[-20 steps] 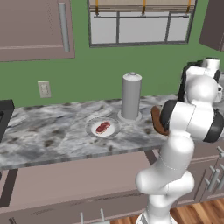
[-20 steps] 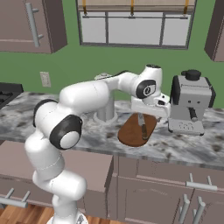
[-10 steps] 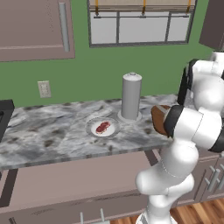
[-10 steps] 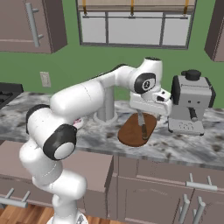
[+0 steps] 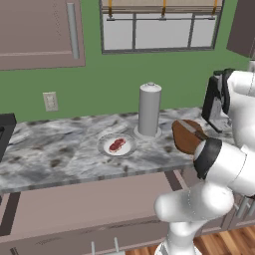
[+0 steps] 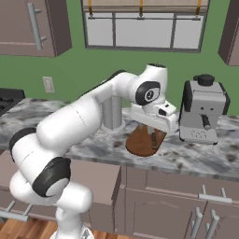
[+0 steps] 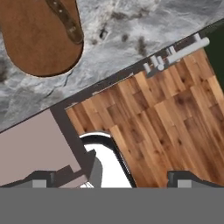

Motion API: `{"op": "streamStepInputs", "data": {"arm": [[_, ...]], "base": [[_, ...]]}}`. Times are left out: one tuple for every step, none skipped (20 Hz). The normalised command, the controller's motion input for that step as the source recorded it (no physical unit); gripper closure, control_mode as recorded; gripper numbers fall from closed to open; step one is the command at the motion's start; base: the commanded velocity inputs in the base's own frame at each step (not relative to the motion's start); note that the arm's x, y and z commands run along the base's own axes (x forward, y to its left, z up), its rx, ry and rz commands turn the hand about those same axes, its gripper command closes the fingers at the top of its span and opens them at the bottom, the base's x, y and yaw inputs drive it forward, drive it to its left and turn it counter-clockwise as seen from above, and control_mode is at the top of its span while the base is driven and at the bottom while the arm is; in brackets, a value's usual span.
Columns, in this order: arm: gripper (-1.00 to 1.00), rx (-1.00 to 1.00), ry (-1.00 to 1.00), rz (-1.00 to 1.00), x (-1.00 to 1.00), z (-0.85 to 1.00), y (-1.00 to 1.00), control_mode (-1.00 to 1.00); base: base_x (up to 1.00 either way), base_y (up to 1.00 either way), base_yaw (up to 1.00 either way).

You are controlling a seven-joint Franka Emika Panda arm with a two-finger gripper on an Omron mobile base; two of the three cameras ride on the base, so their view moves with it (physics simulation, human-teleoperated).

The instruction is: Pick up the knife from the drawer and place it on the cutting board. Then place the meat from the plate to the cutting board.

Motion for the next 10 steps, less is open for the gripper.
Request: {"op": "streamStepInputs", "data": {"arm": [[-1.00, -0.02, 0.00, -0.11, -0.54, 0.00, 0.74, -1.00], [-1.00, -0.02, 0.00, -0.11, -0.49, 0.00, 0.74, -1.00], [-1.00, -0.03, 0.00, -0.11, -0.51, 0.00, 0.76, -1.00], [-1.00, -0.03, 0.00, -0.11, -0.51, 0.00, 0.77, -1.00], [-1.00, -0.03, -0.01, -0.11, -0.48, 0.00, 0.80, -1.00], [-1.00, -0.04, -0.02, -0.10, -0.45, 0.00, 0.82, -1.00], [-1.00, -0.05, -0.03, -0.09, -0.34, 0.00, 0.84, -1.00], [-1.00, -0.06, -0.05, -0.08, -0.30, 0.00, 0.84, -1.00], [-1.00, -0.07, -0.03, -0.05, -0.26, 0.00, 0.76, -1.00], [-1.00, -0.09, -0.01, -0.04, -0.20, 0.00, 0.79, -1.00]], "base": [[0.00, 0.00, 0.00], [0.00, 0.00, 0.00], [0.00, 0.00, 0.00], [0.00, 0.00, 0.00], [0.00, 0.00, 0.00], [0.00, 0.00, 0.00], [0.00, 0.00, 0.00], [0.00, 0.00, 0.00], [0.00, 0.00, 0.00], [0.00, 0.00, 0.00]]}}
